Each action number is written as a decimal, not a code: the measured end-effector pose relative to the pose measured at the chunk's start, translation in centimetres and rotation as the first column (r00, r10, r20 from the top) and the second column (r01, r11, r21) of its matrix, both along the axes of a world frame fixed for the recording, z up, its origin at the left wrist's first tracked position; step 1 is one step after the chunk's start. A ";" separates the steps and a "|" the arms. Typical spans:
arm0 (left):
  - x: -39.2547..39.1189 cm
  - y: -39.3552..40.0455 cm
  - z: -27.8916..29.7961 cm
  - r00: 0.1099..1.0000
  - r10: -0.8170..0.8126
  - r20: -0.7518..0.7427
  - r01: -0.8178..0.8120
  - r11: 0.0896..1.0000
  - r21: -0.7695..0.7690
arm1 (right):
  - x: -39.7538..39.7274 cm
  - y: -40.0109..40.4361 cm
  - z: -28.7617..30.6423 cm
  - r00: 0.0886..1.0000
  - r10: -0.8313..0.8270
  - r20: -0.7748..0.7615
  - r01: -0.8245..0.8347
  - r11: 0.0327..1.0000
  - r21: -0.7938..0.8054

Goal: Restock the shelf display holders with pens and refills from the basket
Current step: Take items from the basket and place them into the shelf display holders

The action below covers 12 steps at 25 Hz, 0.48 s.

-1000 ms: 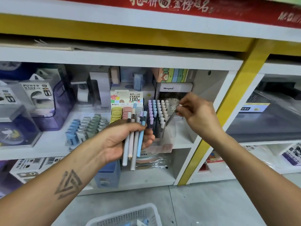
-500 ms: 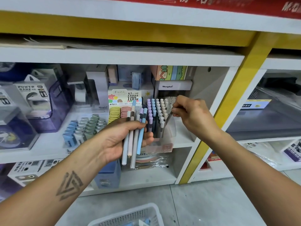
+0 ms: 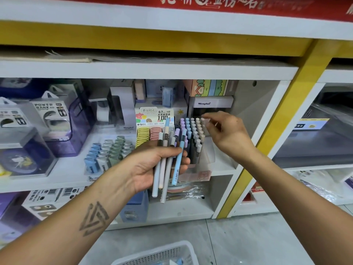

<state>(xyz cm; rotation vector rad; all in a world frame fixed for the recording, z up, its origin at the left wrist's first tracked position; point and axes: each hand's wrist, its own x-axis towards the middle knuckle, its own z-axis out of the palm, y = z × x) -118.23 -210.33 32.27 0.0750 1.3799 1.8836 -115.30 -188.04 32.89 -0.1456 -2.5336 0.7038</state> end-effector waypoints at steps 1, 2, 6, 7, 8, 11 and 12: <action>0.0 0.0 0.1 1.000 -0.005 -0.008 0.005 1.000 0.012 | 0.1 -0.7 0.6 0.999 0.032 -0.025 -0.036 0.978 -0.207; 0.0 -0.1 0.1 1.000 -0.010 -0.018 0.011 1.000 0.024 | 0.3 -1.5 1.2 0.996 0.085 -0.024 -0.087 0.909 -0.407; 0.3 0.1 0.5 0.999 -0.032 -0.018 0.033 0.998 0.050 | 1.0 -4.1 2.1 0.965 0.250 0.074 -0.136 0.725 -0.676; 0.4 0.1 0.6 0.999 -0.042 0.000 0.042 0.997 0.058 | 1.1 -4.4 2.2 0.965 0.253 0.063 -0.136 0.695 -0.706; 0.4 0.1 0.7 0.998 -0.047 0.029 0.045 0.997 0.070 | 1.1 -4.4 2.4 0.973 0.230 0.027 -0.135 0.658 -0.741; 0.0 -0.3 0.9 0.994 0.016 0.104 -0.026 0.995 0.099 | 1.4 -3.4 3.7 0.988 0.058 -0.143 -0.147 0.631 -0.762; -0.2 -0.5 1.0 0.993 0.044 0.105 -0.054 0.994 0.094 | 1.4 -3.0 4.0 0.980 0.018 -0.198 -0.157 0.674 -0.721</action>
